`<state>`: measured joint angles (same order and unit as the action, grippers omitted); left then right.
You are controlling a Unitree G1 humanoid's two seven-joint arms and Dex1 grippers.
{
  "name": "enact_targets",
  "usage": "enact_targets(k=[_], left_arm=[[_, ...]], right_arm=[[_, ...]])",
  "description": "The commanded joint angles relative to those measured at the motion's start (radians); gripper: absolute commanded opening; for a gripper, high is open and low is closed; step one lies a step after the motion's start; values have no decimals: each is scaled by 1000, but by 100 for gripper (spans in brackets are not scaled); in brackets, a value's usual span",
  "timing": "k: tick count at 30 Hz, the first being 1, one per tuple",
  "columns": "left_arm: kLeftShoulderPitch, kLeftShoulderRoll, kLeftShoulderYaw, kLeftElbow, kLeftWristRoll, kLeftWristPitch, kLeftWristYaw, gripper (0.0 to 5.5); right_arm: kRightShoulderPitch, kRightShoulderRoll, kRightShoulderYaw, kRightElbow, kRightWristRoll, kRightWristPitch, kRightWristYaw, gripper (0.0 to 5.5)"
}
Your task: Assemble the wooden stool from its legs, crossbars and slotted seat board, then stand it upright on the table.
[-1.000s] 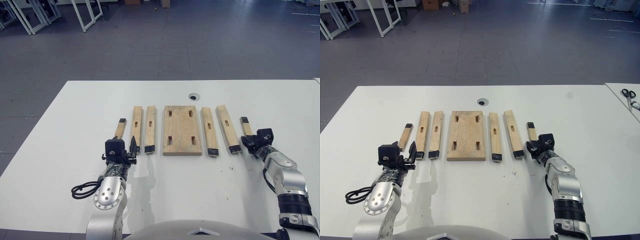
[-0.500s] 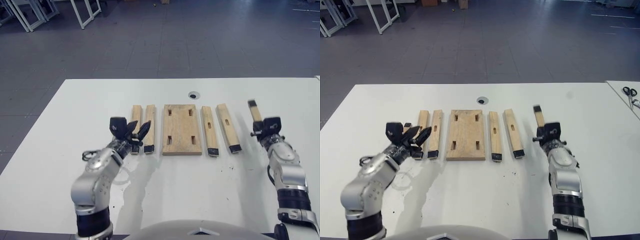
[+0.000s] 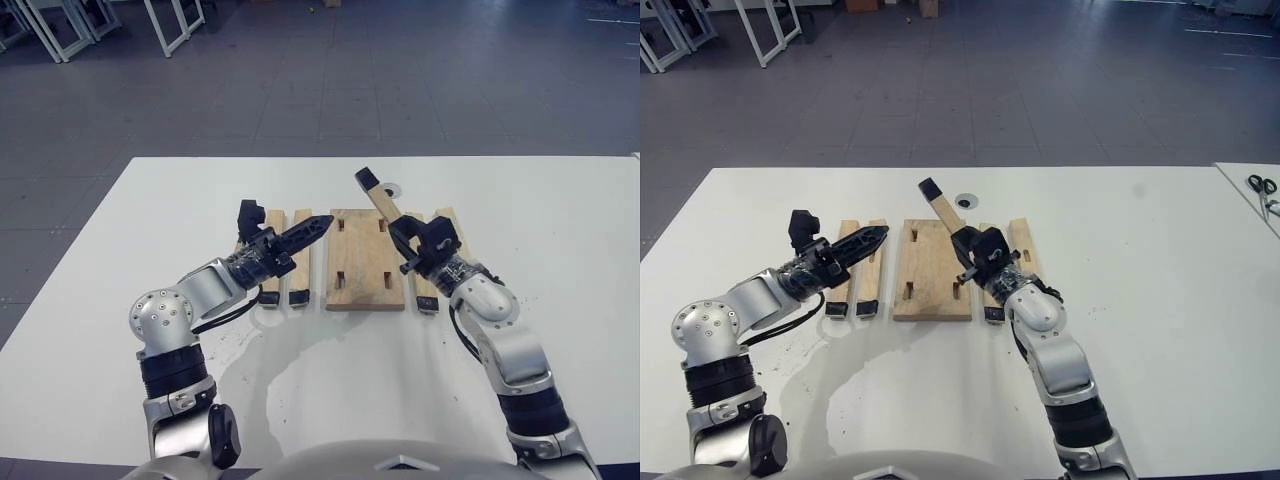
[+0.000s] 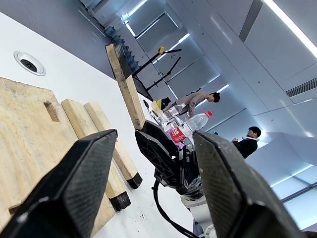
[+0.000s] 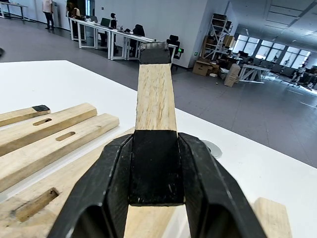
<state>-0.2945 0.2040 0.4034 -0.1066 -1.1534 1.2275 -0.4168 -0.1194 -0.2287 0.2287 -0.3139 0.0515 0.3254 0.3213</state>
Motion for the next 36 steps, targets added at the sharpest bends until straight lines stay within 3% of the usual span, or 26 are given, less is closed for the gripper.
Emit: enact_targets(k=[1, 14, 23, 36], left_arm=[[-33, 25, -30, 41, 23, -20, 5, 285], [-53, 42, -64, 131, 76, -87, 17, 285], [-102, -11, 9, 216, -6, -70, 118, 285], [-113, -50, 36, 214, -134, -45, 239, 66]], right_arm=[[31, 23, 58, -54, -2, 26, 10, 128], [44, 19, 141, -86, -21, 23, 55, 128], [48, 20, 154, -88, -11, 36, 78, 128], [53, 24, 161, -98, -11, 50, 85, 128]])
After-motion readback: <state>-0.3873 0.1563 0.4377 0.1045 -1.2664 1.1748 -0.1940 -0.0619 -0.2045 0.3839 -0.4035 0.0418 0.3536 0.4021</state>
